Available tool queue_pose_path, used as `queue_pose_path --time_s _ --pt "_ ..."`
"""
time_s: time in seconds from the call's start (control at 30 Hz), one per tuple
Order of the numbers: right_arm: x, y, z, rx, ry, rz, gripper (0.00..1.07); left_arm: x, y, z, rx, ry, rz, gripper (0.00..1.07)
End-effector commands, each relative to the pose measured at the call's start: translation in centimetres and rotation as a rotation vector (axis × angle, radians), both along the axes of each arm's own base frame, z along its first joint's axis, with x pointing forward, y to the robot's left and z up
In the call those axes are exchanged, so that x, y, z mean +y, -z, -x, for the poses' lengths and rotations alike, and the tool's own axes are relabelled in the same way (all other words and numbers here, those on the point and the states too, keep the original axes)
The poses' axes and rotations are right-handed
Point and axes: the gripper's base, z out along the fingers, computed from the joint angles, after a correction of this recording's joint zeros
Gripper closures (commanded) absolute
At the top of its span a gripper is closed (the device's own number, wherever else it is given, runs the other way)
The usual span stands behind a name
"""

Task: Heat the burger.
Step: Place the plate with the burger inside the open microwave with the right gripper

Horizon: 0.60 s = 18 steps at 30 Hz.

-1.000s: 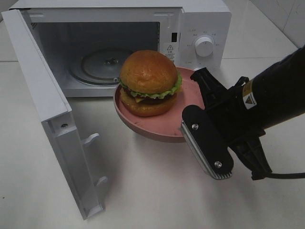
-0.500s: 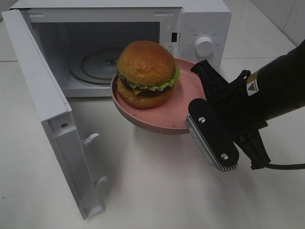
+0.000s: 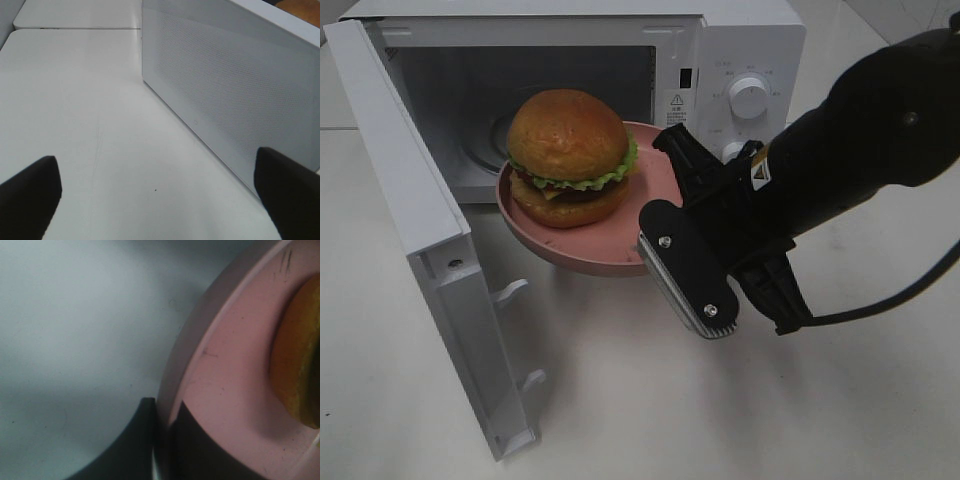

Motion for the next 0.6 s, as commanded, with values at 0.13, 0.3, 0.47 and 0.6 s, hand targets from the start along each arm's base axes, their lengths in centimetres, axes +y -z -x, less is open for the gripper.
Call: queue_pose_path --time_s 0.13,0.3,0.47,0.6 --pt "1.8 -0.9 -2.0 -0.065 0.005 -0.066 1.07 0.0 0.0 0.1 -0.014 0.005 0.002 0.04" --pt "2.6 -0.9 -2.9 -0.068 0.007 -0.070 1.07 0.0 0.0 0.1 -0.014 0.005 0.002 0.04" --pt "3.6 -0.6 -4.0 -0.048 0.009 -0.057 1.07 0.0 0.0 0.1 -0.014 0.005 0.002 0.04" --pt "4.6 -0.2 -5.2 -0.026 0.031 -0.060 1.07 0.0 0.0 0.1 -0.014 0.005 0.002 0.04"
